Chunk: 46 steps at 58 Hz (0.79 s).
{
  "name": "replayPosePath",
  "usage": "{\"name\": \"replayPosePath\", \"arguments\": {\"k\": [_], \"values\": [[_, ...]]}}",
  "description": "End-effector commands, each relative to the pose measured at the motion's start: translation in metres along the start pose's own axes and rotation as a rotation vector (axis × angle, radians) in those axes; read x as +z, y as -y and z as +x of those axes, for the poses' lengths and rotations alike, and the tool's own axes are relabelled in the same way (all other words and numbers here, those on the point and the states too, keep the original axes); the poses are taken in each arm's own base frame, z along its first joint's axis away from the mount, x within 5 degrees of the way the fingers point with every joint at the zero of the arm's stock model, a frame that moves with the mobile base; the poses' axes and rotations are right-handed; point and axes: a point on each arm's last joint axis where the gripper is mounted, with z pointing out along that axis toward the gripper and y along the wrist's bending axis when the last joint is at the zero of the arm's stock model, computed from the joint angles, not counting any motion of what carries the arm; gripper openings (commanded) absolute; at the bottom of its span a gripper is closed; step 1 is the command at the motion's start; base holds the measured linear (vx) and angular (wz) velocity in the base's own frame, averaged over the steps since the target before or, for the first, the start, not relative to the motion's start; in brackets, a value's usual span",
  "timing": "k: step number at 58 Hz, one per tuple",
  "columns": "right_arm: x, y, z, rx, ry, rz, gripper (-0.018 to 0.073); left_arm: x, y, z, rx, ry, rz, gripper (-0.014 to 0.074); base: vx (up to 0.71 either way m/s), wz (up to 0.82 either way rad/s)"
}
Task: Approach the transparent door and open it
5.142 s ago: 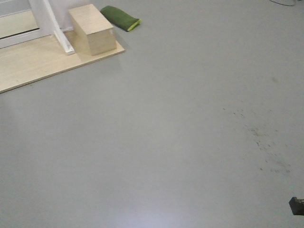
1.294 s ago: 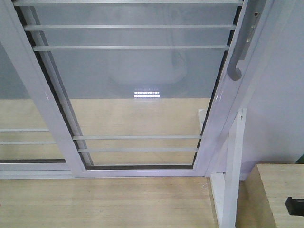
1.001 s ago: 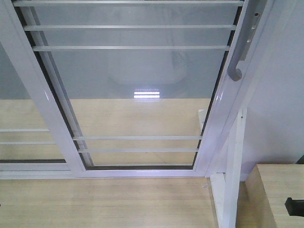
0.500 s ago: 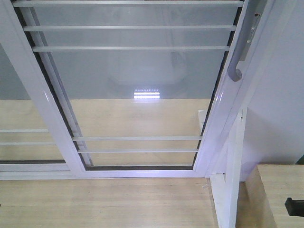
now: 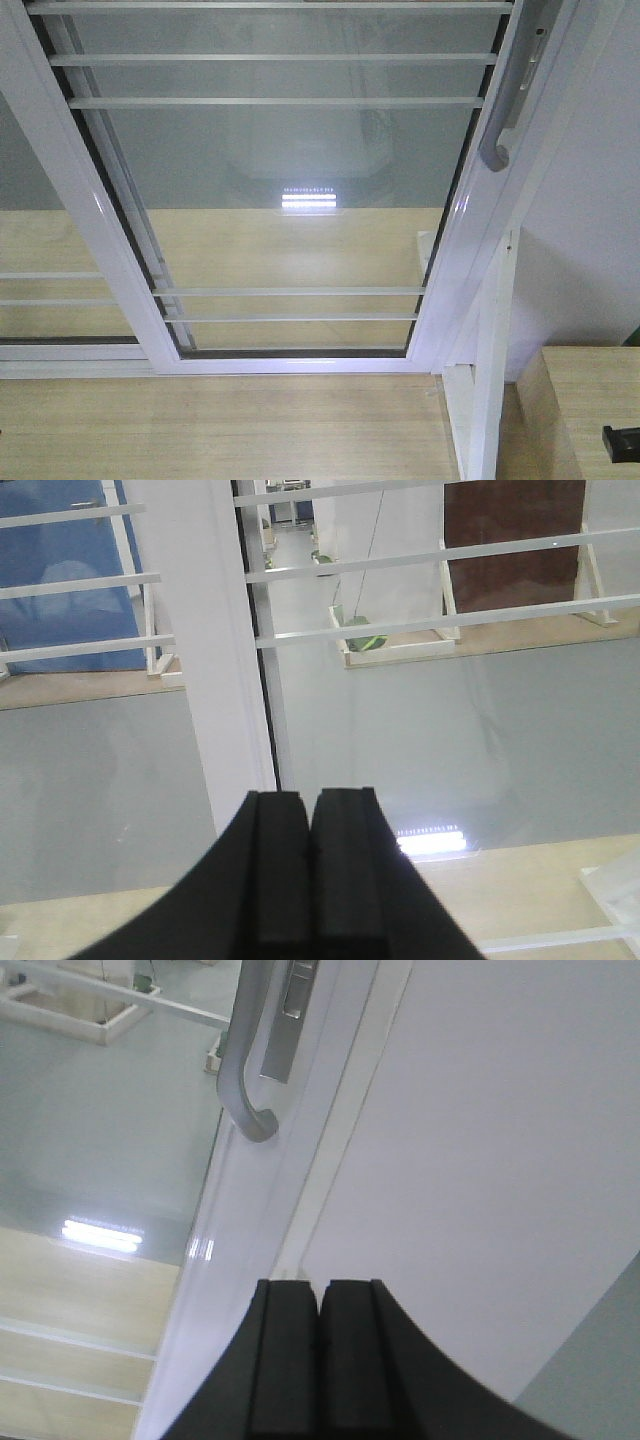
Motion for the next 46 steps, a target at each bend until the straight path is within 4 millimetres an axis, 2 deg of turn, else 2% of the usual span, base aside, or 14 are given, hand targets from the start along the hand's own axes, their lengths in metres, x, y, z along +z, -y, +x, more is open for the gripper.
{"name": "replayPosePath", "arguments": {"k": [1, 19, 23, 27, 32, 37, 42, 46], "values": [[0.002, 0.001, -0.004, -0.156, 0.058, 0.028, -0.0008, 0.002, 0.001, 0.0, -0.011, 0.049, 0.005, -0.0006, 0.0, 0.0], [0.001, 0.003, -0.012, -0.125, 0.153, 0.056, -0.0008, 0.002, 0.0, -0.003, -0.012, 0.083, 0.004, -0.0006, 0.0, 0.0], [-0.001, 0.005, -0.019, -0.085, 0.229, 0.074, -0.0008, 0.001, 0.0, -0.004, -0.012, 0.094, 0.004, -0.0006, 0.0, 0.0], [-0.003, 0.008, -0.028, 0.044, 0.334, 0.087, -0.0008, 0.001, 0.0, -0.008, -0.012, 0.132, 0.003, -0.0006, 0.0, 0.0], [-0.01, 0.013, -0.042, 0.277, 0.516, 0.086, -0.0008, -0.001, 0.0, -0.018, -0.013, 0.238, 0.0, -0.0006, 0.0, 0.0], [-0.016, 0.017, -0.053, 0.385, 0.618, 0.069, -0.0008, -0.004, -0.001, -0.031, -0.041, 0.329, 0.002, -0.0003, 0.0, 0.0], [-0.021, 0.022, -0.067, 0.452, 0.647, 0.042, -0.0008, -0.009, -0.002, -0.052, -0.088, 0.375, 0.009, -0.0002, 0.0, 0.0], [-0.027, 0.026, -0.083, 0.418, 0.666, 0.033, -0.0008, -0.016, -0.003, -0.073, -0.095, 0.416, 0.009, -0.0003, 0.0, 0.0]]}}
